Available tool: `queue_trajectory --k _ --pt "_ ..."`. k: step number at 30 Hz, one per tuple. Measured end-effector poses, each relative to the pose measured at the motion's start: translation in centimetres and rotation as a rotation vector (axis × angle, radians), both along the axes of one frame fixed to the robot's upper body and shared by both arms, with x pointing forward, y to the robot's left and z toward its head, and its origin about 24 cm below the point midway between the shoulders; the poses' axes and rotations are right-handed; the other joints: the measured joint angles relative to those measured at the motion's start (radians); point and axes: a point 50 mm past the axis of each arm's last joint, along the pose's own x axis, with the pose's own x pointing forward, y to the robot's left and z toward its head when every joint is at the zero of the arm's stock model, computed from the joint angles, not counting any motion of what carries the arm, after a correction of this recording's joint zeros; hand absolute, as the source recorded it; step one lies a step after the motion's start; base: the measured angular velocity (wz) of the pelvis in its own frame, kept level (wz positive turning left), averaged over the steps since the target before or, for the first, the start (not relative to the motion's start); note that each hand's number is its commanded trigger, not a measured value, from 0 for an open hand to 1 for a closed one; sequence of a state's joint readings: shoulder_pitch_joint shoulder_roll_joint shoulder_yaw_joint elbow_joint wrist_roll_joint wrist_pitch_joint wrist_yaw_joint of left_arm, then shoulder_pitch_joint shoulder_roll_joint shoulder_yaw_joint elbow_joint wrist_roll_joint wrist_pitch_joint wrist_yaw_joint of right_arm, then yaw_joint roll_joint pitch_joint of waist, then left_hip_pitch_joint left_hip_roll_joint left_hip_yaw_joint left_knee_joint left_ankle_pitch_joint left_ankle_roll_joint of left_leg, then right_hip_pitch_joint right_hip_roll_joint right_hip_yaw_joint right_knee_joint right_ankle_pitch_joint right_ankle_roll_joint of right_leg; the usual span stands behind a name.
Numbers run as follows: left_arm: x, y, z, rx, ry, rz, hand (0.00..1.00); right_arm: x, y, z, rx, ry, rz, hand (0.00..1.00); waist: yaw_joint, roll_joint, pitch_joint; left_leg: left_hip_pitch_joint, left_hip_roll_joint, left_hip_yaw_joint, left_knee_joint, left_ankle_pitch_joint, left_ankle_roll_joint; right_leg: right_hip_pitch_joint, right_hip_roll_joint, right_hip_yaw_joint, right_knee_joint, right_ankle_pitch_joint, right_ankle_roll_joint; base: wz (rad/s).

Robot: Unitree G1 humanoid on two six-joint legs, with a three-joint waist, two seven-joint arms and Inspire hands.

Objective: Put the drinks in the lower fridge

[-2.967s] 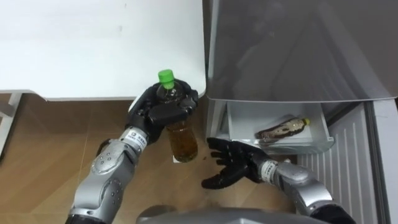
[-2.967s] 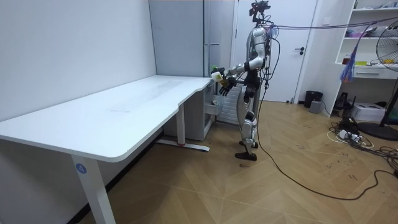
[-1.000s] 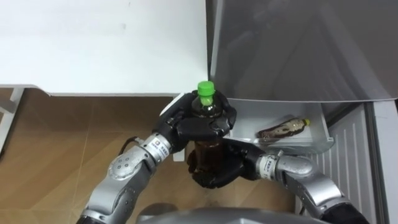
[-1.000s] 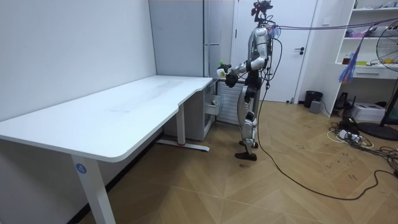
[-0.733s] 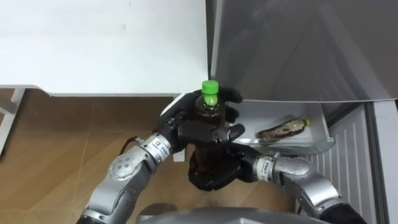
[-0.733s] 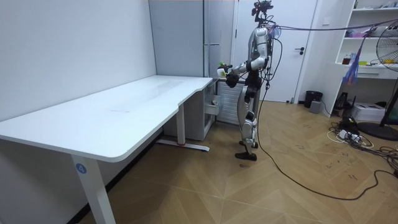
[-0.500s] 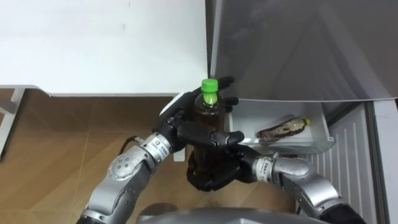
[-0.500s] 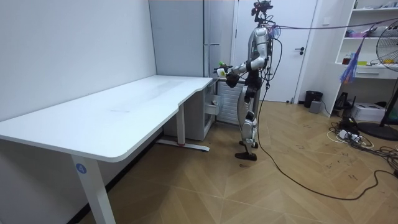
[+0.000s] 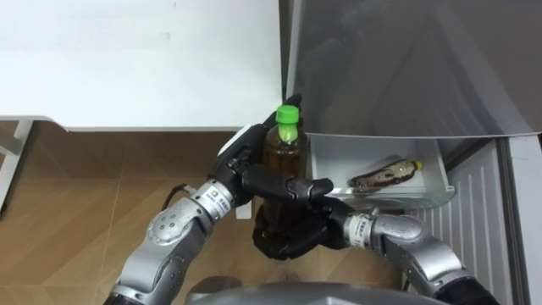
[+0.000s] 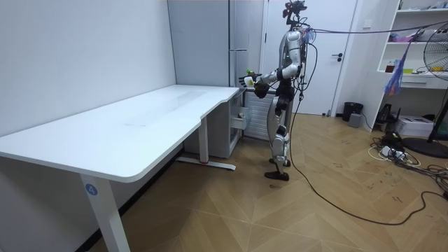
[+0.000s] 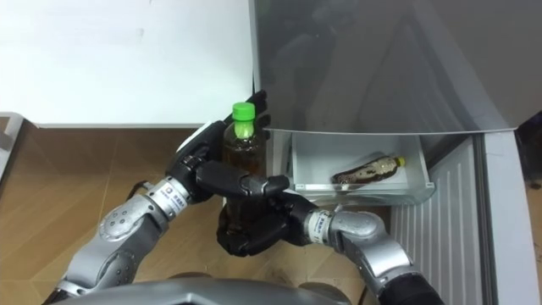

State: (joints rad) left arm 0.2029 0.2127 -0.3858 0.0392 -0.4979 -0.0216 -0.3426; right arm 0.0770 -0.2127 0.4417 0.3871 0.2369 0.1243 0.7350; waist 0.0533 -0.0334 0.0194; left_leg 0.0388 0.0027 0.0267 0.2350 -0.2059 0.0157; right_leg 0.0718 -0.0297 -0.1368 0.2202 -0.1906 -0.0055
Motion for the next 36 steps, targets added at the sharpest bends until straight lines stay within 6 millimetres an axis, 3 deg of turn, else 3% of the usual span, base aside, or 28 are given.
queue_trajectory --k 5,14,19,22,27,31,33,36 --pt "0.1 0.0 0.3 0.001 -0.012 0.007 0.0 0.0 0.0 0.0 -0.001 -0.002 0.0 1.0 0.002 0.003 0.0001 -0.001 0.0 0.002 0.0 0.0 0.0 -0.002 0.0 0.0 0.001 0.0 0.0 0.0" --pt "1.0 0.5 3.3 0.019 -0.157 0.041 0.0 -0.1 -0.1 0.3 0.012 -0.035 -0.004 1.0 -0.002 0.005 -0.0007 0.002 0.0 -0.003 0.002 0.0 0.0 0.005 0.0 0.0 0.001 0.0 0.0 0.01" --pt "1.9 1.9 5.6 0.002 -0.274 0.128 0.0 -1.0 -1.2 -0.2 -0.016 -0.009 -0.017 1.0 0.005 0.027 0.0038 0.009 -0.001 -0.005 0.004 -0.001 0.001 0.012 -0.002 0.0 0.001 0.0 0.0 0.02" --pt "2.3 2.6 6.1 -0.01 -0.298 0.193 0.0 -1.1 -2.0 -0.3 -0.027 -0.005 -0.033 1.0 0.007 0.036 0.002 0.018 -0.001 -0.005 0.002 0.0 0.001 0.016 -0.003 -0.002 0.002 0.0 0.0 -0.01" --pt "2.9 4.8 7.9 -0.05 -0.359 0.358 0.0 -1.3 -3.3 -0.4 -0.053 -0.006 -0.084 1.0 0.021 0.04 -0.0001 0.029 -0.004 0.003 -0.012 0.002 -0.001 0.024 -0.001 0.0 -0.003 0.0 0.0 -0.03" --pt "2.9 7.0 9.7 -0.04 -0.445 0.508 0.0 -2.3 -4.5 -0.7 -0.051 0.013 -0.177 1.0 0.035 0.028 0.0016 0.059 -0.007 0.003 -0.019 0.002 -0.002 0.059 0.001 -0.002 -0.034 0.0 0.0 0.03" --pt "2.7 8.5 10.6 -0.03 -0.487 0.617 0.0 -2.6 -5.2 -0.8 -0.057 0.003 -0.228 1.0 0.039 0.023 -0.0014 0.061 -0.008 0.003 -0.024 0.002 -0.002 0.063 0.001 -0.003 -0.039 0.0 0.0 0.0" --pt "2.5 10.3 10.9 0.009 -0.503 0.745 0.0 -2.8 -5.8 -0.9 -0.07 0.001 -0.292 1.0 0.054 0.021 -0.0005 0.074 -0.008 0.002 -0.033 0.002 -0.002 0.071 0.001 -0.002 -0.047 0.0 0.0 0.0"
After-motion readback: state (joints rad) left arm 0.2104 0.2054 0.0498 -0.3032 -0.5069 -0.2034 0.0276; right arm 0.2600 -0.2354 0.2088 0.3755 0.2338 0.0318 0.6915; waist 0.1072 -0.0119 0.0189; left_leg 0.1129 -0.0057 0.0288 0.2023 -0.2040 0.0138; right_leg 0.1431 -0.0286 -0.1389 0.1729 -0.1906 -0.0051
